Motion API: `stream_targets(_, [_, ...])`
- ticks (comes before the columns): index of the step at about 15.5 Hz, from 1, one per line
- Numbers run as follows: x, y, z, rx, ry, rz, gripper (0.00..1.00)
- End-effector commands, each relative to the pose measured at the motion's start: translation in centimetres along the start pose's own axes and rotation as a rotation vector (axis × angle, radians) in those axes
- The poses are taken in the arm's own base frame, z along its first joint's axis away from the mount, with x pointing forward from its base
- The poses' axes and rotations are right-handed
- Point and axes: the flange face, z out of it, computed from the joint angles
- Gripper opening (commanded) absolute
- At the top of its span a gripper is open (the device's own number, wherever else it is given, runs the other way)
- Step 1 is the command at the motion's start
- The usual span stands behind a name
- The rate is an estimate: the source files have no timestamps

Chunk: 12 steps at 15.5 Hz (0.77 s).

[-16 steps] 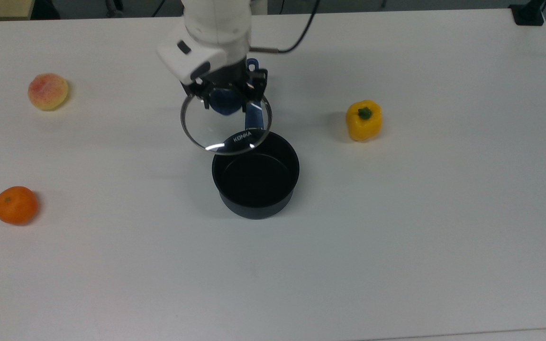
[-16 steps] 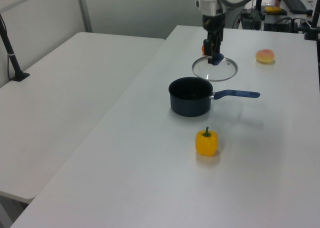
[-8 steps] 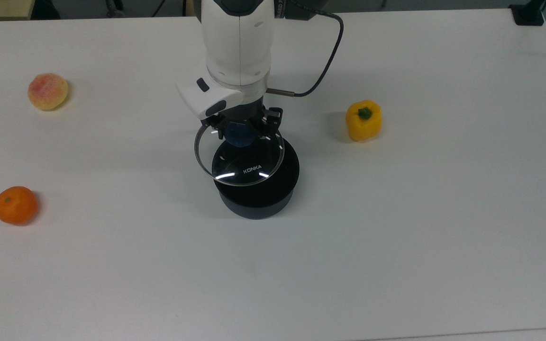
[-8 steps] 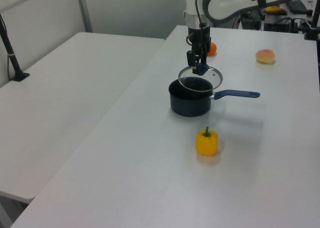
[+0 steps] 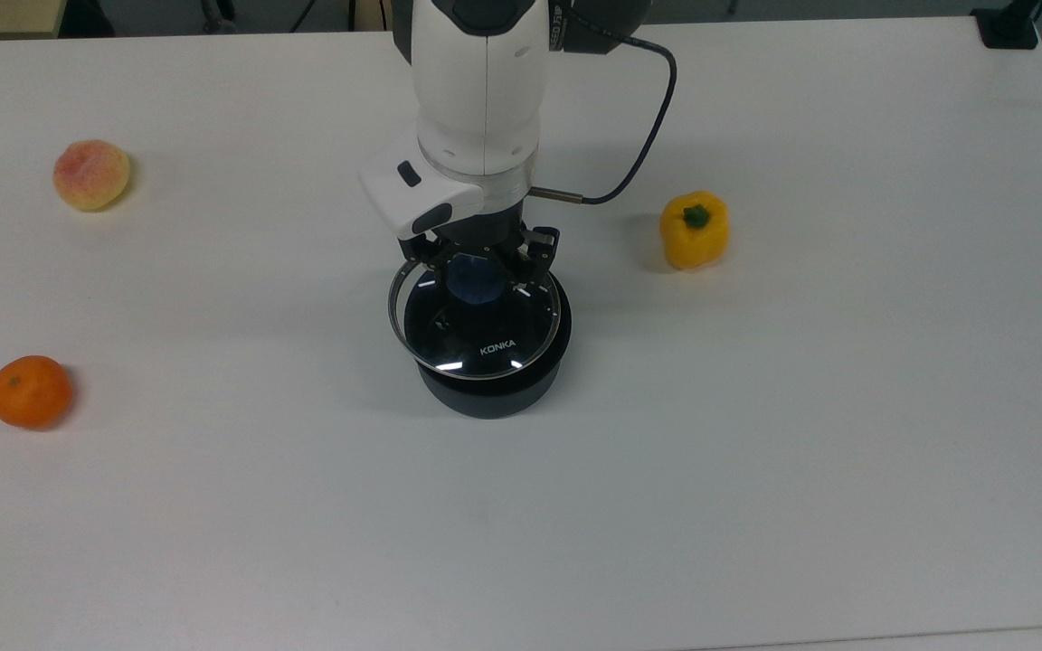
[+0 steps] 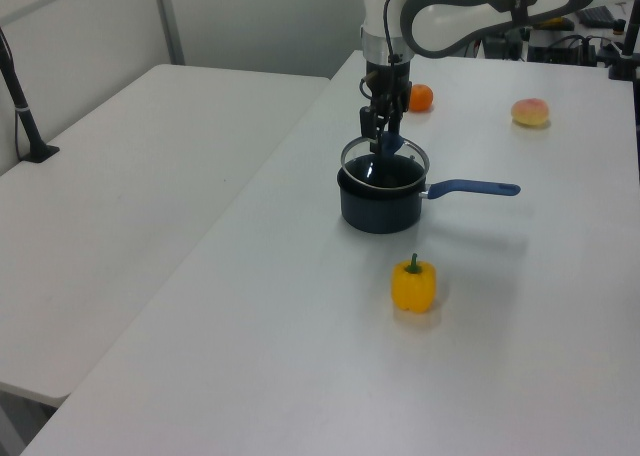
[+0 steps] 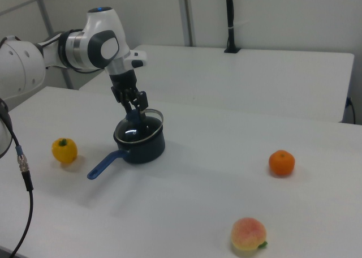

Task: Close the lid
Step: 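Carry the lid over the saucepan and lower it onto the rim, then open the gripper to release the knob, lid seated on the pan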

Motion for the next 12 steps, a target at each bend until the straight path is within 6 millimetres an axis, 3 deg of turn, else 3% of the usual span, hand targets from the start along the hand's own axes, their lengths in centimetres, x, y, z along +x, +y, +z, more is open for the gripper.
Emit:
stream_targets(1, [0.3,-0.5,0.1,0.002,0.02,0.018,0.09])
stream_targets(12, [0.1,-1.4,1.7,0.001,0.013,0.005,0.13])
